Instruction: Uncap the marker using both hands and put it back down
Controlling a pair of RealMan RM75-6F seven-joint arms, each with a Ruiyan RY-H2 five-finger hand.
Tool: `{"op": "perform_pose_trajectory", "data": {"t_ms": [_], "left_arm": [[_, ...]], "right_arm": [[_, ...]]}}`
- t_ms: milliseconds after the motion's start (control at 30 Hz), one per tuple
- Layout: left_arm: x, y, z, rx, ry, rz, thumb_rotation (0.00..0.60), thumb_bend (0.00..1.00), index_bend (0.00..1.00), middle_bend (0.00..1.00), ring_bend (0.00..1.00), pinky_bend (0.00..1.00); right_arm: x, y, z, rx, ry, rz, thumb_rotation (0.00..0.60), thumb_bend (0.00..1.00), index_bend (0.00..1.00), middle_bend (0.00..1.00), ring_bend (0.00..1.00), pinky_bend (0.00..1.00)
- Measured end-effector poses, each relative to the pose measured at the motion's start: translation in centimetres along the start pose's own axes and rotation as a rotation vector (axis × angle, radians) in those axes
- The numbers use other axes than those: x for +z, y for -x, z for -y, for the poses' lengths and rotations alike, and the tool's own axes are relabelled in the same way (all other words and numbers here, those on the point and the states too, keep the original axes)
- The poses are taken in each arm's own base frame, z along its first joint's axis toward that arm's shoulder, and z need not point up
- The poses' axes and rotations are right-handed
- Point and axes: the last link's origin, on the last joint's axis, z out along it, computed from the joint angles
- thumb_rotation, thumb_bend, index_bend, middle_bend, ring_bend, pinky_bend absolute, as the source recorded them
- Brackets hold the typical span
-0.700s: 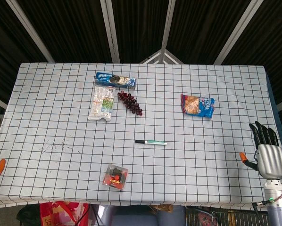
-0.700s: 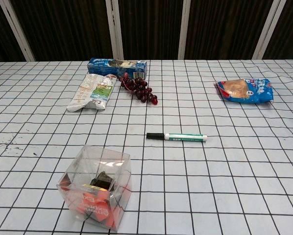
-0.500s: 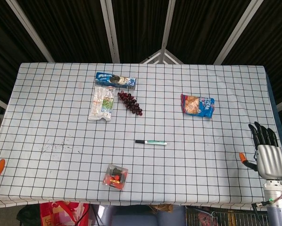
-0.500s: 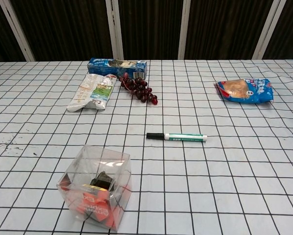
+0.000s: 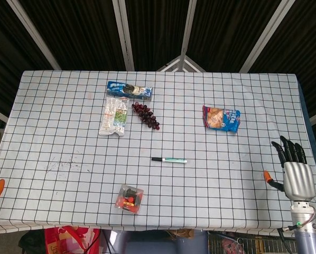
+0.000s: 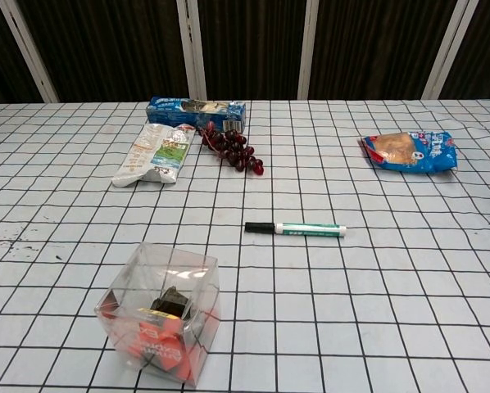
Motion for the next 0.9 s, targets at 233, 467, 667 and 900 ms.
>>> {"op": "perform_pose_trajectory", "data": {"t_ms": [233,467,667,900], "left_arm": [[-0.1,-0.3,0.2,0.001,-0.008,-0.011,0.600,0.49,0.01,0.00,0.00,0.00],[0.1,-0.1,-0.1,0.014,0.000,-0.001,0.600,0.49,0.01,0.00,0.00,0.00],[0.1,0.0,0.3,0.058,-0.011,0.007,0.600,0.49,0.01,0.00,0.00,0.00],[0.1,0.1,2.3,0.054,-0.046,0.008,0.600,0.49,0.01,0.00,0.00,0.00]], "right_arm": [[0.9,0.5,2.1,0.025,-0.027,0.016,0.600,0.30,0.25,0.00,0.02,0.00],[2.5,1.4,6.2,0.051,-0.063,0.067,0.600,0.30,0.31,0.00,0.02,0.00],[4.0,2.9,10.3,0.016,-0.095,0.159,0.600,0.30,0.32,0.00,0.02,0.00],[5.7,6.3,17.6,-0.029,-0.153,0.254,0.600,0.30,0.33,0.00,0.02,0.00]]}}
